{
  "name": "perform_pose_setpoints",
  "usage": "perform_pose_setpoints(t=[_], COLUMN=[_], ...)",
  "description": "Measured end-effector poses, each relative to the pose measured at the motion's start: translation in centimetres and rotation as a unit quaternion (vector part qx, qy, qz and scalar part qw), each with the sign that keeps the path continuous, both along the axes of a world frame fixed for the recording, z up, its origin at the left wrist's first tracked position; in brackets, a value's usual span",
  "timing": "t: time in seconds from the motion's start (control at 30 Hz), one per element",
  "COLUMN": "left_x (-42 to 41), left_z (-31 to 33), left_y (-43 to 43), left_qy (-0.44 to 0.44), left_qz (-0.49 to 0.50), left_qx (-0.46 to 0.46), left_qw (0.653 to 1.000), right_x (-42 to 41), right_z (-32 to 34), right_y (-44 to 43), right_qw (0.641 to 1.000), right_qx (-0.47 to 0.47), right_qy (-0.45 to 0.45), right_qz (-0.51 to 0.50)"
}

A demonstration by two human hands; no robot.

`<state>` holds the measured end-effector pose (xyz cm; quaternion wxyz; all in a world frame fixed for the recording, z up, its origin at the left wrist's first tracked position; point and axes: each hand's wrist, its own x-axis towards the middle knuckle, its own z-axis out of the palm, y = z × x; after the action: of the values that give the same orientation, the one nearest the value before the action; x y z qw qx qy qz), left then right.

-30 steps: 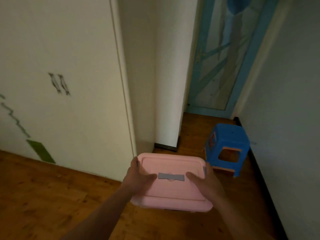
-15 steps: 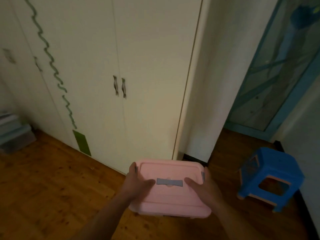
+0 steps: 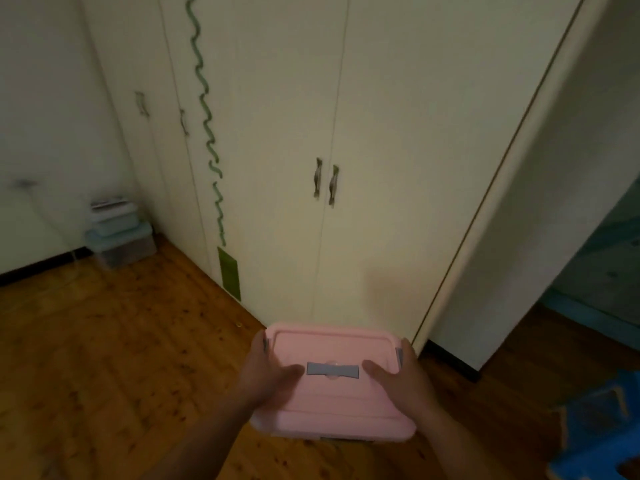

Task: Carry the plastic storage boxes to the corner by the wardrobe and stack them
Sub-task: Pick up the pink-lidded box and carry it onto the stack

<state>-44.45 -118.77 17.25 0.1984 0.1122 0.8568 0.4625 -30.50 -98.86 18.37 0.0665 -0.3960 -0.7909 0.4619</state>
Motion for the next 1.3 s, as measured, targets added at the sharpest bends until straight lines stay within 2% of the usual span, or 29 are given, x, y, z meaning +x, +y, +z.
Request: perform_pose_setpoints(t=[0.13, 0.63, 1.0, 1.3], left_x=[-2.3, -8.8, -12.6, -19.2], left_z=[0.0, 0.6, 0.2, -0.4], left_y=[-1.0, 0.8, -1.2, -3.4], left_qy=[-0.003, -0.017, -0.023, -0.019], left_qz=[0.043, 0.226, 0.309, 0.329], left_qx=[-0.005, 0.039, 0.028, 0.029], left_qw=[0.999, 0.973, 0.951, 0.944], right_x=[-4.4, -20.7, -28.2, -35.8], right_z=[-1.0, -1.8, -2.5, -2.5], right_y=[0.5, 5.5, 3.5, 1.1], right_qw=[0.999, 0.970, 0.949, 0.939], right_qx=[0.015, 0.015, 0.009, 0.028], right_qy=[-0.018, 0.008, 0.000, -0.018], right_qz=[0.050, 0.242, 0.316, 0.342])
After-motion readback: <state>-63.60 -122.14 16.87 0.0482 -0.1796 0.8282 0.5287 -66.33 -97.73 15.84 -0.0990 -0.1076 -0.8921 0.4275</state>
